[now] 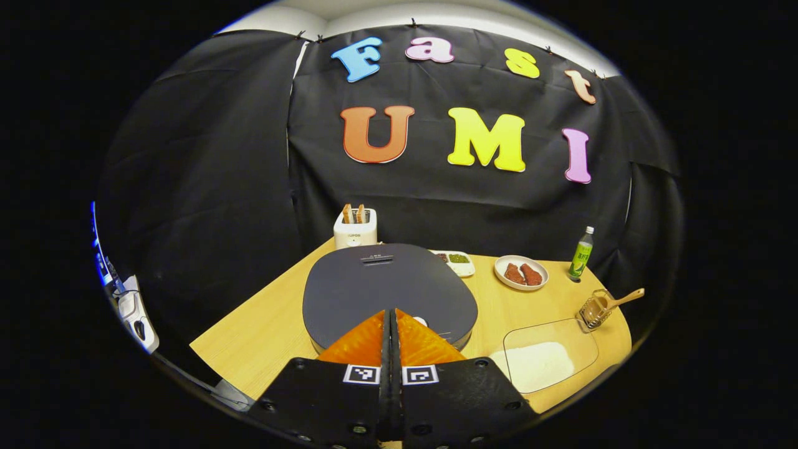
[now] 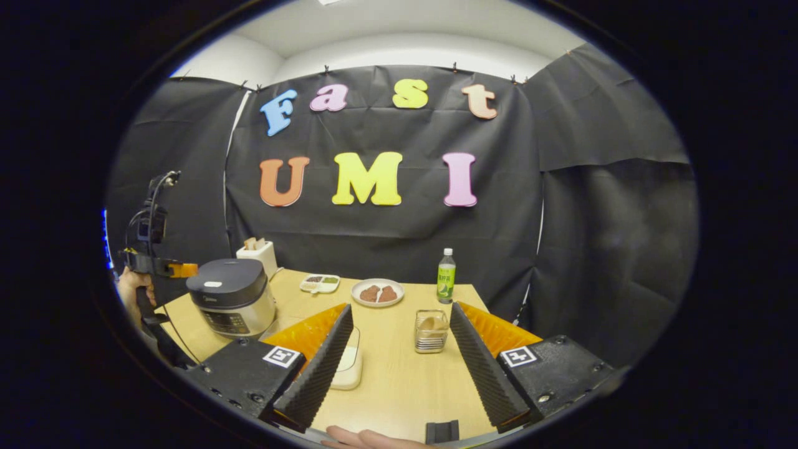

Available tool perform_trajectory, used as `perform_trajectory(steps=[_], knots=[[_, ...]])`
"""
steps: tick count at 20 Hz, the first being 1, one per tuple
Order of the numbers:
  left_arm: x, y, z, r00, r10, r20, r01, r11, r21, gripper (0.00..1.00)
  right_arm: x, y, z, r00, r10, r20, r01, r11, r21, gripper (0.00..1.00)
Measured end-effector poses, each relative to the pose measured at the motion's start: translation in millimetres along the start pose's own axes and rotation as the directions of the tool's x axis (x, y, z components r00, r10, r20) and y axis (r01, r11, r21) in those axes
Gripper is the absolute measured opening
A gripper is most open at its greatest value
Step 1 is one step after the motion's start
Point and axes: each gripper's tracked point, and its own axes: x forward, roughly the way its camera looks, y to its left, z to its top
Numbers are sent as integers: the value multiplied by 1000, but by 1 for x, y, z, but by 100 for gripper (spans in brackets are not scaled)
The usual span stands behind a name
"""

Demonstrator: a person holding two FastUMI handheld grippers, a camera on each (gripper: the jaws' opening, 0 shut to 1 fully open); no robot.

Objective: Close the left gripper, press the button to open the rice cooker; take a wooden spoon from the chopstick holder with the right hand, scoop a spoonful of rice and pour it into the rice cooker, then put the wooden spoon back into the chopstick holder.

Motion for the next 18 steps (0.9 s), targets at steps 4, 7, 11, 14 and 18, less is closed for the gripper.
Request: perform_trajectory(steps=[4, 7, 11, 14, 18], knots=[[20, 0, -14, 998, -6, -63, 4, 1000, -31, 0, 5, 0, -8, 1000, -3, -18, 3, 999, 37, 100], [22, -5, -10, 999, -12, -53, 10, 999, -32, 0, 10, 10, -15, 999, 19, -34, -17, 998, 57, 100], [26, -17, -17, 996, -28, -82, 27, 1000, -8, 0, 14, 15, -20, 999, 23, -46, -19, 997, 77, 100], [27, -17, -22, 995, -22, -98, 23, 1000, 18, 0, 14, 19, -25, 998, 31, -59, -26, 996, 81, 100], [27, -17, -25, 992, -52, -118, 50, 999, -19, 0, 12, 15, -26, 999, 13, -50, -8, 996, 91, 100]])
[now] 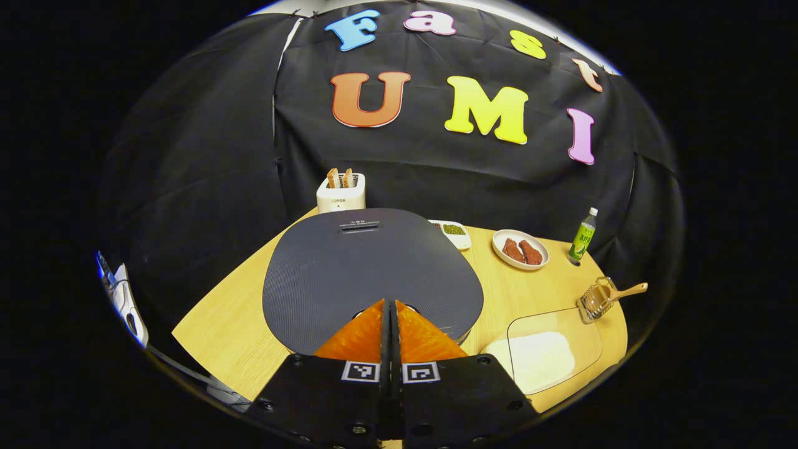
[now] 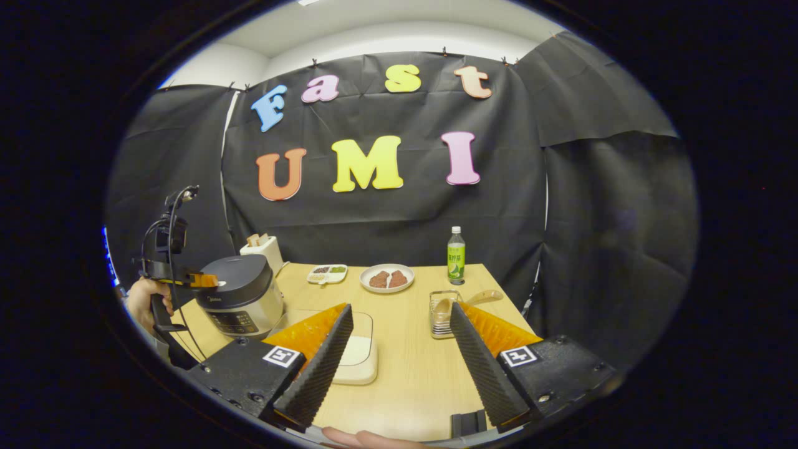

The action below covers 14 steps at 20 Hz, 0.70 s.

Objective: Close the left gripper, press the button to open the rice cooker; take a wooden spoon from the chopstick holder with the right hand, scoop a spoonful of rice and pour it into the rice cooker, then put the wooden spoon back into the chopstick holder.

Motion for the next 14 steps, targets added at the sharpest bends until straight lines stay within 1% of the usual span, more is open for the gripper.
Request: perform_trajectory(steps=[1, 4, 5, 6, 7, 8, 9, 10, 11, 12, 13, 14], knots=[[-1, 1, 1, 1000, -5, 1, 5, 1000, -2, 0, -1, 0, -1, 1000, -3, 1, 3, 1000, 2, 100], [-7, 0, 11, 998, -8, 55, 8, 1000, -2, 0, -3, -4, -5, 1000, -16, 2, 16, 1000, -7, 100], [-12, 0, 17, 996, -4, 94, 4, 1000, -1, 0, -2, -7, -6, 1000, -27, 1, 27, 1000, -13, 100], [-17, -7, 28, 988, -22, 152, 23, 1000, -1, 0, -2, -10, -8, 999, -35, -2, 35, 999, -16, 100], [-33, -15, 43, 976, -37, 216, 34, 999, 16, 23, -1, -12, -10, 999, -39, -7, 39, 999, -16, 100], [-43, -13, 56, 961, -24, 277, 15, 999, 36, 45, 1, -13, -13, 999, -40, -13, 40, 999, -13, 100], [-61, -8, 66, 937, 15, 349, -39, 997, 60, 68, 2, -14, -16, 999, -41, -19, 41, 999, -11, 100], [-66, -2, 81, 912, 58, 407, -101, 991, 87, 91, 4, -14, -18, 999, -41, -24, 41, 999, -9, 100], [-78, -1, 86, 901, 87, 425, -144, 984, 104, 89, 5, -15, -21, 999, -42, -27, 42, 999, -9, 100], [-91, -4, 85, 889, 100, 446, -166, 980, 112, 89, 7, -17, -23, 999, -44, -30, 43, 999, -8, 100], [-102, -9, 89, 880, 94, 465, -164, 980, 112, 97, 8, -18, -24, 999, -45, -30, 45, 999, -6, 100], [-110, -16, 91, 876, 77, 476, -147, 983, 112, 96, 10, -20, -27, 998, -48, -32, 47, 999, -4, 100]])
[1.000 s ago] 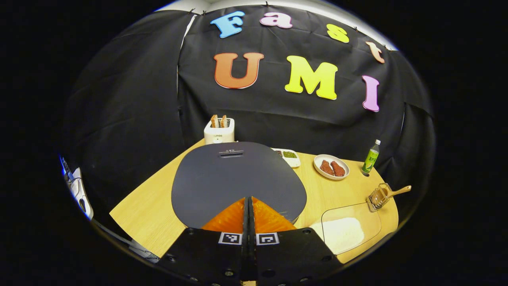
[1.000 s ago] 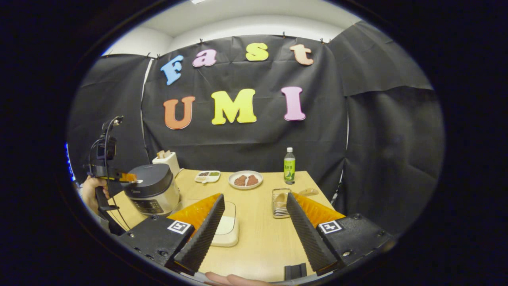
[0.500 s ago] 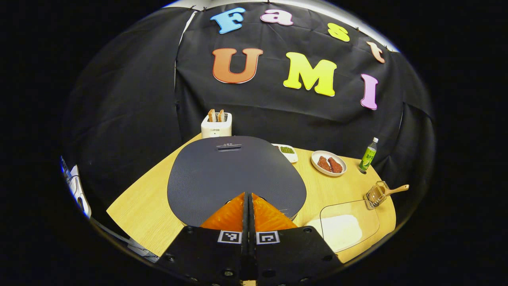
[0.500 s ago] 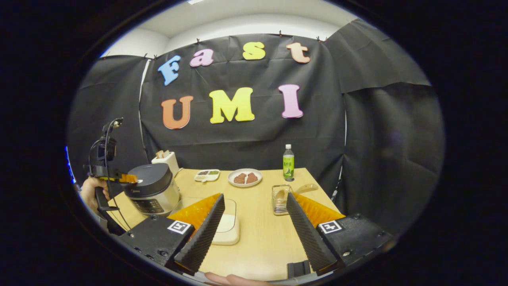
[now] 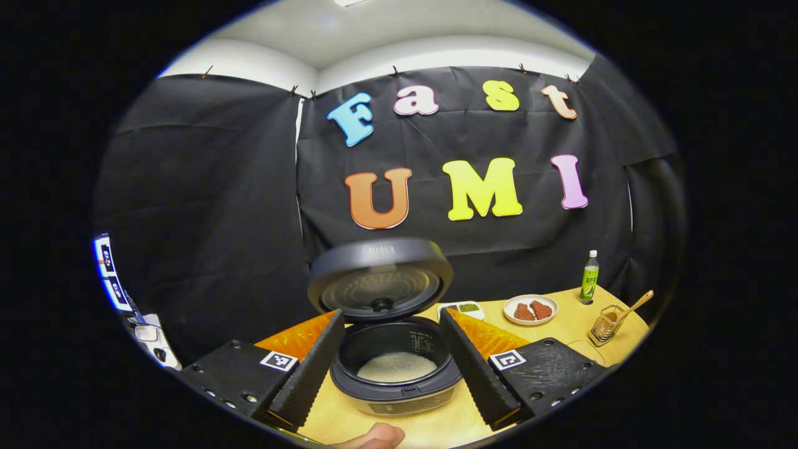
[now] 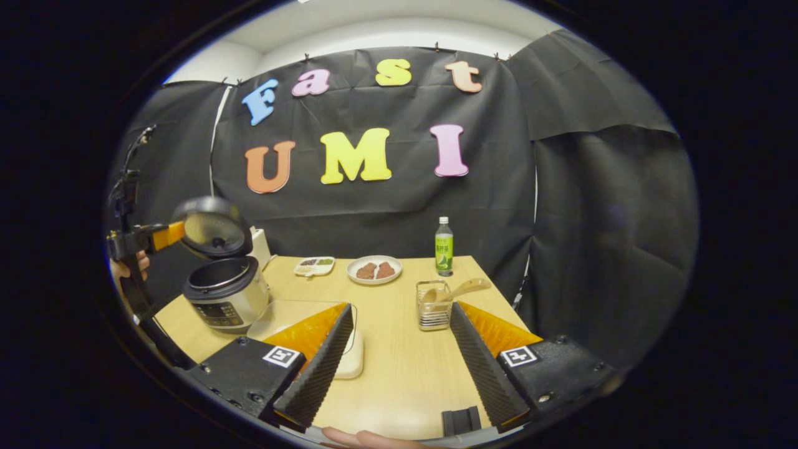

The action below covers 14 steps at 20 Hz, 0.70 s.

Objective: Close the left gripper, press the button to open the rice cooker; take a wooden spoon from the chopstick holder with the right hand, scoop a spoonful of rice and pour it into the rice cooker, then put the wooden spoon back into the chopstick holder.

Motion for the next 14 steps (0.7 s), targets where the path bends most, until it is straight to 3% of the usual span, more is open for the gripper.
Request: perform_trajectory(steps=[5, 10, 11, 14], knots=[[-31, 5, 18, 999, -8, 49, 10, 999, -37, 95, 13, -10, -14, 1000, -13, -24, 13, 1000, 17, 100], [-57, 14, 15, 999, -14, 32, 15, 999, -39, 96, 32, -21, -22, 1000, -13, -6, 13, 999, 44, 100], [-64, 15, 16, 999, -19, 35, 20, 999, -42, 100, 37, -22, -22, 1000, -6, 4, 6, 999, 46, 100], [-84, 22, 22, 999, -13, 53, 15, 999, -43, 96, 58, -34, -31, 1000, 7, 7, -7, 997, 77, 100]])
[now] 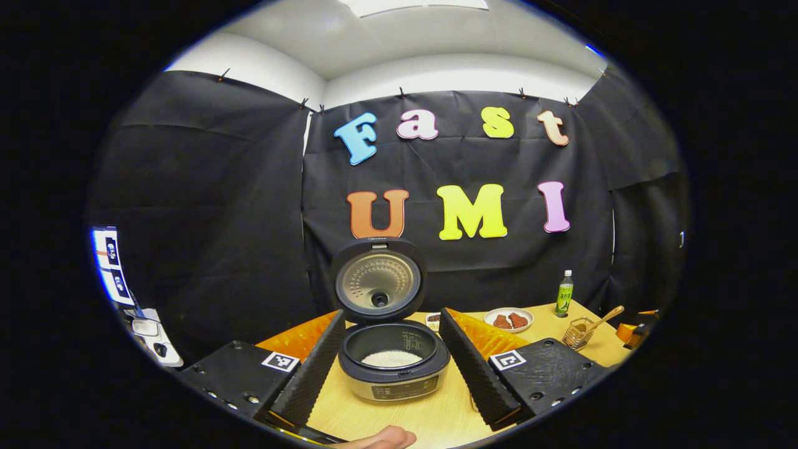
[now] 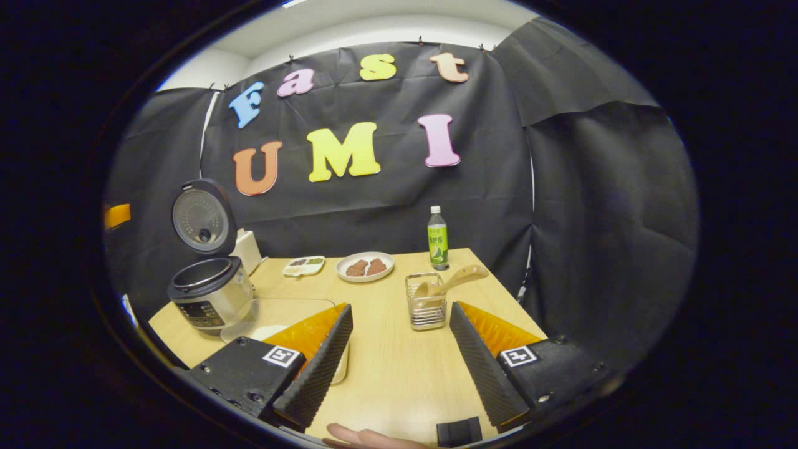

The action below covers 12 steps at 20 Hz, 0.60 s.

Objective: Close the left gripper, press the button to open the rice cooker; take a wooden spoon from the chopstick holder with the right hand, scoop a spoonful of rice and pour it into the rice cooker, then put the wooden spoon back into the chopstick holder.

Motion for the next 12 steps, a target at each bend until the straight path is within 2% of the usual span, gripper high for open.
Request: perform_trajectory(steps=[4, 9, 10, 11, 12], knots=[[-26, -6, 4, 999, -40, 11, 40, 999, -9, 96, 35, -20, -5, 1000, -16, 16, 15, 998, 54, 100], [-51, -20, 4, 996, -76, 51, 75, 997, 26, 96, 92, -51, -11, 995, -85, 59, 81, 994, 78, 100], [-57, -23, 2, 995, -80, 59, 78, 996, 31, 96, 103, -56, -14, 994, -95, 58, 90, 993, 82, 99], [-60, -27, 3, 994, -85, 70, 82, 996, 39, 96, 113, -58, -16, 994, -95, 56, 90, 992, 86, 90], [-63, -32, 3, 992, -98, 77, 95, 994, 50, 96, 123, -63, -18, 993, -104, 52, 99, 991, 96, 96]])
